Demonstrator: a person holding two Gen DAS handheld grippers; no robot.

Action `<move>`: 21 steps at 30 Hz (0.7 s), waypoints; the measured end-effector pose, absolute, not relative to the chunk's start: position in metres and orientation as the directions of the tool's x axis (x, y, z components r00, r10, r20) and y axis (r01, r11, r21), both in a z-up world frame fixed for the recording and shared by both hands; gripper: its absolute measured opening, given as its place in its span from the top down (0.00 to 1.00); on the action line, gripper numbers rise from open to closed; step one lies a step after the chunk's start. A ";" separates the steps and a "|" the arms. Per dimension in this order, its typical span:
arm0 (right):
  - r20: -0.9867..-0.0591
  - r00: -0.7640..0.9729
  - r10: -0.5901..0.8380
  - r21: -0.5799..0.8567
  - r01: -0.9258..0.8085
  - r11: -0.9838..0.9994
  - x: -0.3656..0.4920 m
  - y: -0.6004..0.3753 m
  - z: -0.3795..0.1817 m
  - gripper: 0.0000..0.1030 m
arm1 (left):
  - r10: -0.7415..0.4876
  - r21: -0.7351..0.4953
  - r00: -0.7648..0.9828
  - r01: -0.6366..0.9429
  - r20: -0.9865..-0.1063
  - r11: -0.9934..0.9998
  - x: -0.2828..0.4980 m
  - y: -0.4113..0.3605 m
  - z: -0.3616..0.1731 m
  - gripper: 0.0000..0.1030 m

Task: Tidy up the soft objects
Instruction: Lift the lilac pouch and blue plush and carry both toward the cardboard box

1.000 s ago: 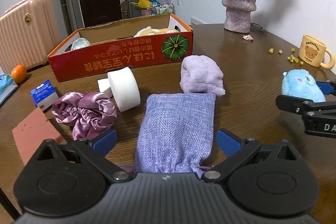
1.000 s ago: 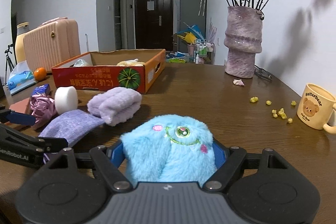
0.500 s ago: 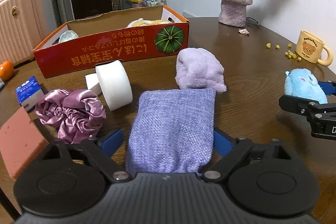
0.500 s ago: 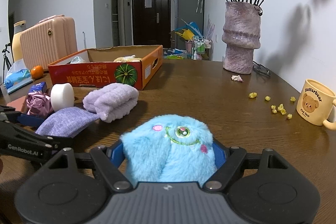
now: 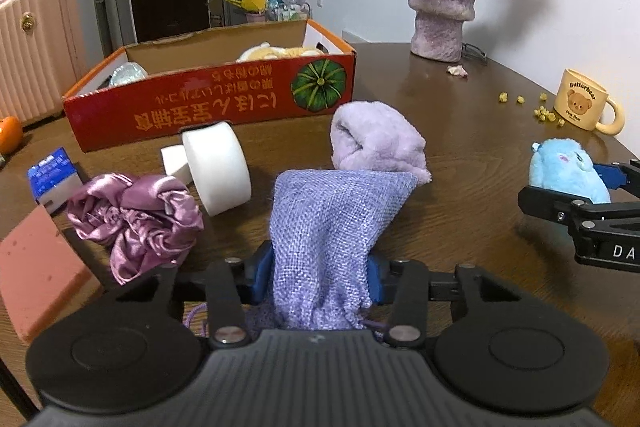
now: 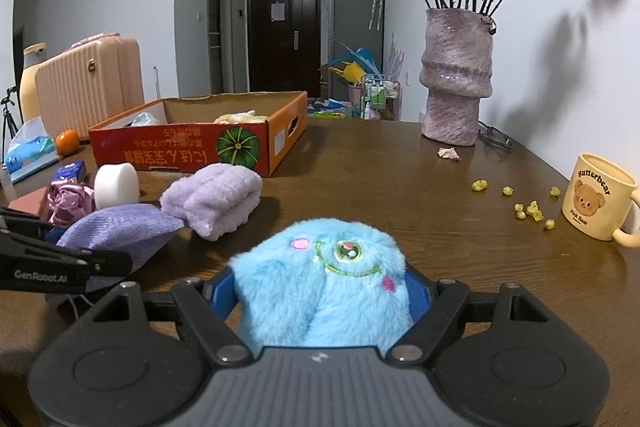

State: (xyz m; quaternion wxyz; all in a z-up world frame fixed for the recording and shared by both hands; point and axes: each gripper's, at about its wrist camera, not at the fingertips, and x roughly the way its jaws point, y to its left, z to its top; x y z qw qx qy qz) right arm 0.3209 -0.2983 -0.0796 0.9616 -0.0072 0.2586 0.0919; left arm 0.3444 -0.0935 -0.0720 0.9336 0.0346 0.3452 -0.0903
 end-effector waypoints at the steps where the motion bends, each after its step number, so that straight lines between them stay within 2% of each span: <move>1: -0.495 0.851 0.173 0.037 -0.178 0.983 0.320 -0.298 -0.079 0.23 | -0.142 0.005 0.751 0.190 -0.645 0.982 0.343 -0.093 -0.071 0.56; 21: -0.424 0.875 0.235 0.046 -0.238 0.970 0.311 -0.263 -0.065 0.23 | -0.152 -0.029 0.841 0.161 -0.520 0.987 0.301 -0.070 -0.033 0.56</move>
